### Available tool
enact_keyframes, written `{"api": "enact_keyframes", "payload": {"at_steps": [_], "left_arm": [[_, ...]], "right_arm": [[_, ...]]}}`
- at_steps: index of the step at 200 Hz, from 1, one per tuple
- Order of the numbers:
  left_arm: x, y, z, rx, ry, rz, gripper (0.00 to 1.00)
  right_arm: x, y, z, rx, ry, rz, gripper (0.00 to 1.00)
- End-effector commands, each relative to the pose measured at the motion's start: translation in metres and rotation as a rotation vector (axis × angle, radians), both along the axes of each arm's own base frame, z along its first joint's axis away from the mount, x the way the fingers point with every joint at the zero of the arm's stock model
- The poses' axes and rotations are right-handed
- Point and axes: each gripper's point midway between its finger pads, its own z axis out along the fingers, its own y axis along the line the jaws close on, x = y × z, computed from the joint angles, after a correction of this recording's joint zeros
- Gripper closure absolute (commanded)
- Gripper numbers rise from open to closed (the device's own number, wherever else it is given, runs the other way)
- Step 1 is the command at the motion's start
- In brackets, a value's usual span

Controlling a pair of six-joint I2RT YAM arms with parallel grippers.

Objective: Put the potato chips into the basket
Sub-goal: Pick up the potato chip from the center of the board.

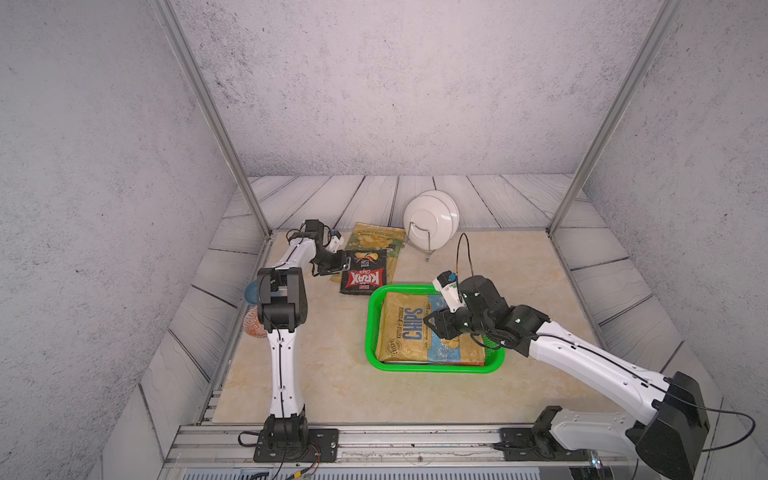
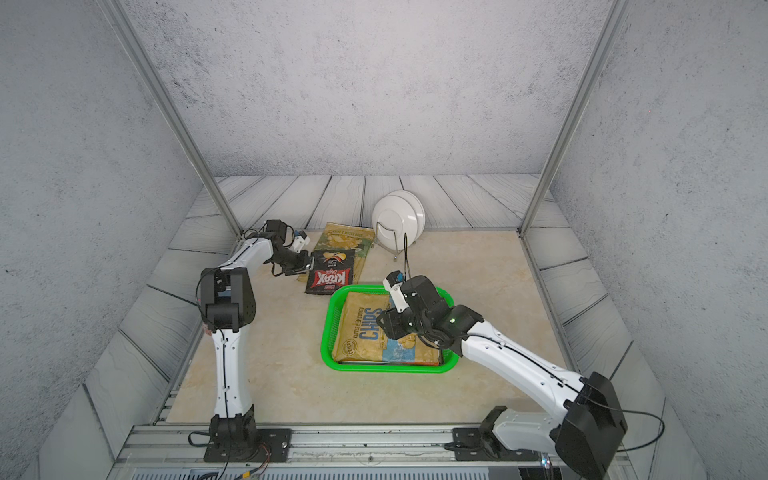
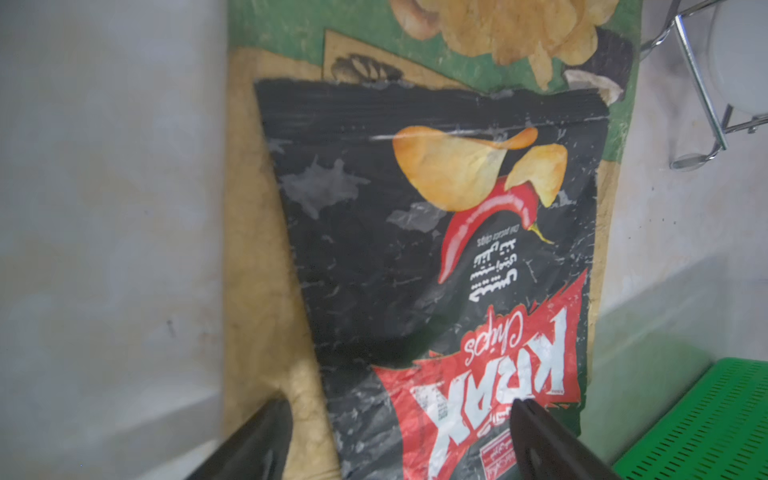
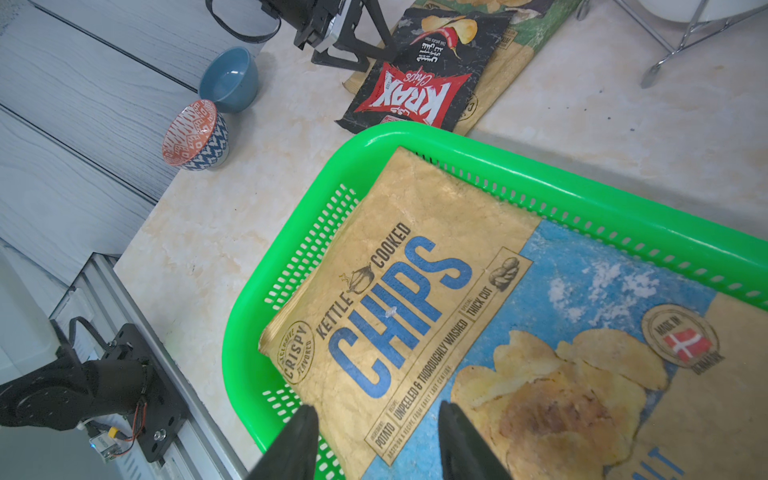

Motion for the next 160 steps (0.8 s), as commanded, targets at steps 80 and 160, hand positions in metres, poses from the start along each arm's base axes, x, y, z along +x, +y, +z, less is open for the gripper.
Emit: {"api": "enact_keyframes", "payload": {"at_steps": [80,160], "left_arm": [[-0.007,-0.009,-0.042,0.070,0.156,0.020,0.21],[-0.006,-0.007,-0.037,0.084,0.166,0.036,0.71]], "right_arm": [[0.001,-0.003,0.000,-0.016,0.007,-0.010,0.49],[0.000,-0.005,-0.003,-0.031,0.017,-0.010,0.49]]}}
